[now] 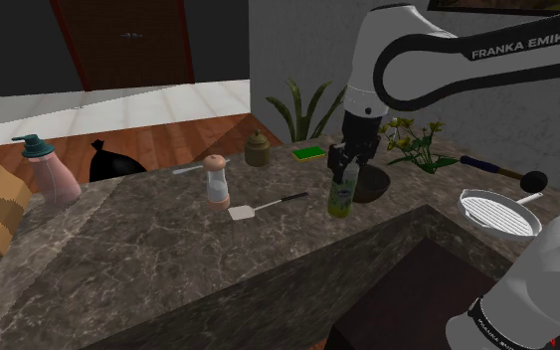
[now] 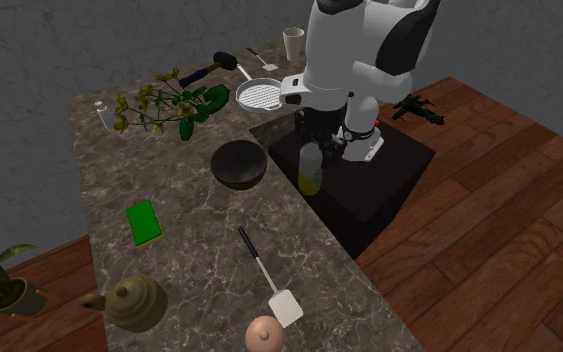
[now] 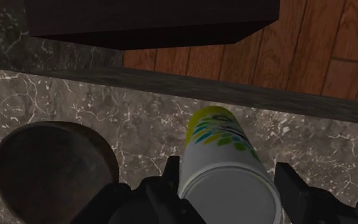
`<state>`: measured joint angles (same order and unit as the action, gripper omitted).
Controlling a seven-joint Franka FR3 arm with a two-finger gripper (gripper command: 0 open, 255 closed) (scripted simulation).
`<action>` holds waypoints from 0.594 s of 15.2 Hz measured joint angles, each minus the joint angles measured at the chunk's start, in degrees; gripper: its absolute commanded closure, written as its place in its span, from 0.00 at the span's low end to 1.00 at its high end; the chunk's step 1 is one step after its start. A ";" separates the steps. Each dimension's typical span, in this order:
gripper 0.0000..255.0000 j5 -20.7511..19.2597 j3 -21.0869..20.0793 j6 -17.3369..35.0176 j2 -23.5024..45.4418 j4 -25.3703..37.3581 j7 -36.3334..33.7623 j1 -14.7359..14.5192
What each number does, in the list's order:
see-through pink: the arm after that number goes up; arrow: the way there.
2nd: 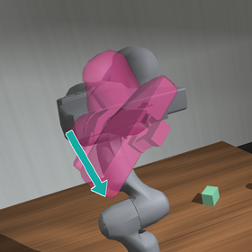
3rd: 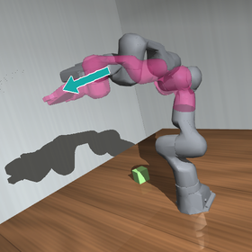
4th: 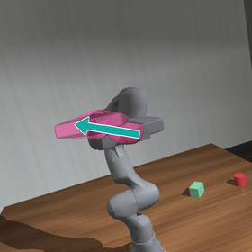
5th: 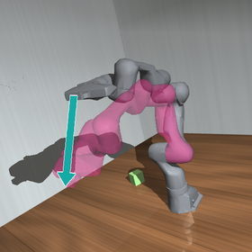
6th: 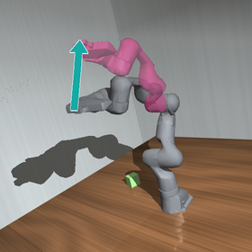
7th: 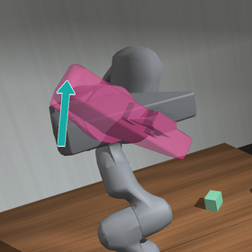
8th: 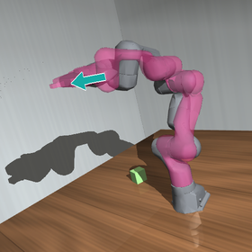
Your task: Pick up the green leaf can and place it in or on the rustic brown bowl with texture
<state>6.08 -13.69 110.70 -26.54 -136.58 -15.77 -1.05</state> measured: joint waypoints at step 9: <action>1.00 -0.22 0.60 -6.98 -1.34 5.64 0.01 0.08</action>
<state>5.86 -13.09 103.72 -27.88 -130.94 -15.76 -0.97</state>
